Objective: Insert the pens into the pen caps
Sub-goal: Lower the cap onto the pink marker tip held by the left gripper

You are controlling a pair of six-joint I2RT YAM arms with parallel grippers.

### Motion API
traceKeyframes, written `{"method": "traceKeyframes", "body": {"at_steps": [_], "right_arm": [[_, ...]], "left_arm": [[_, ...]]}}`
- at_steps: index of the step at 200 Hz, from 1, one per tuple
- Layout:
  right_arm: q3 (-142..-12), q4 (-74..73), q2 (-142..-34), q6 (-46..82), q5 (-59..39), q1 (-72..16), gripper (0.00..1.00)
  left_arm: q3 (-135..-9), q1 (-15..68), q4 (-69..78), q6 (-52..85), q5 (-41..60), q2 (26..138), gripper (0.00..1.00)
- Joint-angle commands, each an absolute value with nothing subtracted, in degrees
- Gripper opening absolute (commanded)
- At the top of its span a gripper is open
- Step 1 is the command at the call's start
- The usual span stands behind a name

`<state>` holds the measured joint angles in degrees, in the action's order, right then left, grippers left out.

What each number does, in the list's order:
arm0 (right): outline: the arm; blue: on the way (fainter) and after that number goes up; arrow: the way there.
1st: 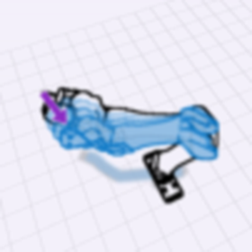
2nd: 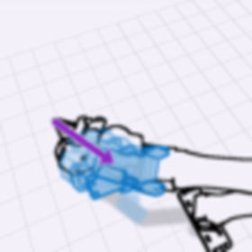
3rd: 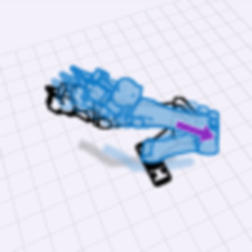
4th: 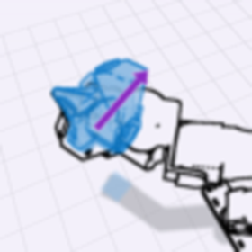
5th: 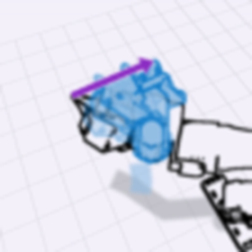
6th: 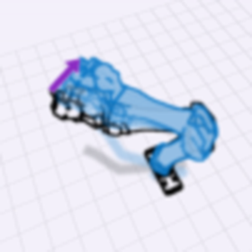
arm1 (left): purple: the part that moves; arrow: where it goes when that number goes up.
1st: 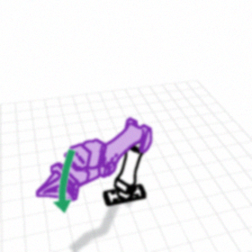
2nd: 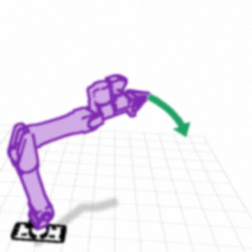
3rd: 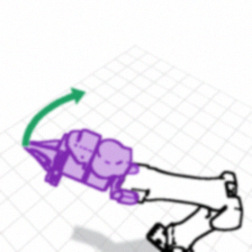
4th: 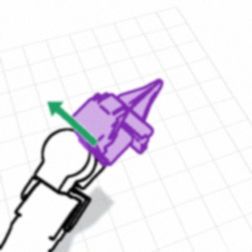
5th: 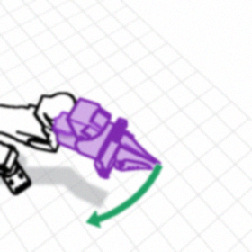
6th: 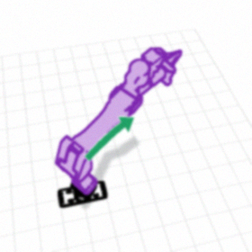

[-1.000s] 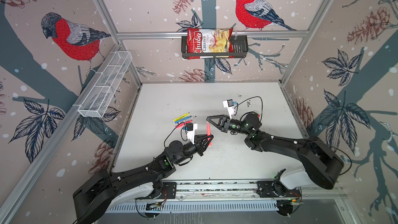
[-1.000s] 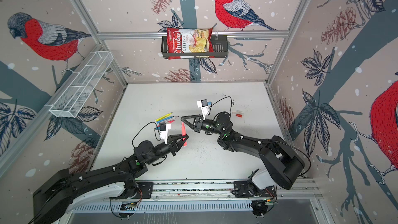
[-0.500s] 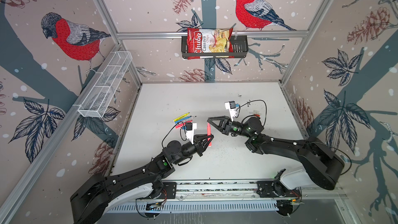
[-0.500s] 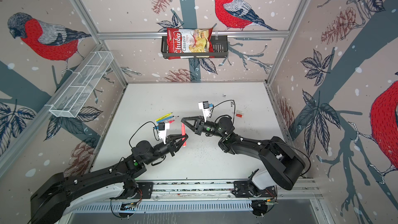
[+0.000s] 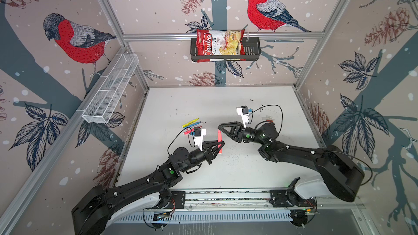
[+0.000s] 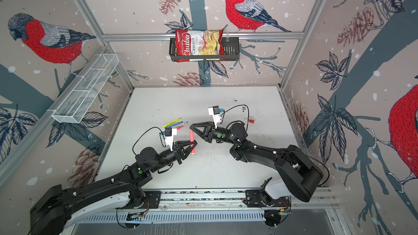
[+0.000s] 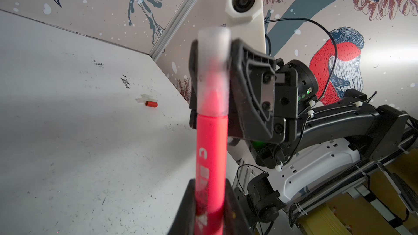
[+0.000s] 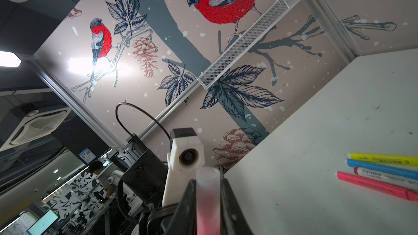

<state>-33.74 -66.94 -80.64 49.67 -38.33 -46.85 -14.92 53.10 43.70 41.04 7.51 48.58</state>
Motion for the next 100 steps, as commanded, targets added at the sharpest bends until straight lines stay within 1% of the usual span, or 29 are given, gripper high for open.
{"method": "traceKeyframes", "body": {"at_steps": [1,13,36,64,81,100], "right_arm": [[-34.5,-61.1,-78.9,46.3,-40.1,-47.2,0.33],[-34.5,-57.9,-77.2,44.6,-38.8,-47.0,0.44],[-34.4,-50.7,-73.1,41.4,-35.1,-46.5,0.55],[-34.2,-45.8,-67.6,38.9,-32.2,-46.4,0.63],[-36.5,-39.9,-65.8,36.1,-30.0,-46.3,0.64],[-42.0,-31.1,-65.7,32.0,-29.0,-46.3,0.64]], "left_arm": [[-15.0,53.1,49.1,39.4,5.9,48.8,0.0],[-15.0,53.1,48.5,39.0,5.7,48.7,0.0],[-15.1,53.1,47.0,38.1,5.5,48.2,0.0],[-15.5,53.1,44.1,36.7,4.7,46.8,0.0],[-16.0,53.1,42.3,35.8,4.7,46.4,0.0],[-16.5,53.1,40.7,35.2,5.0,46.4,0.0]]}}
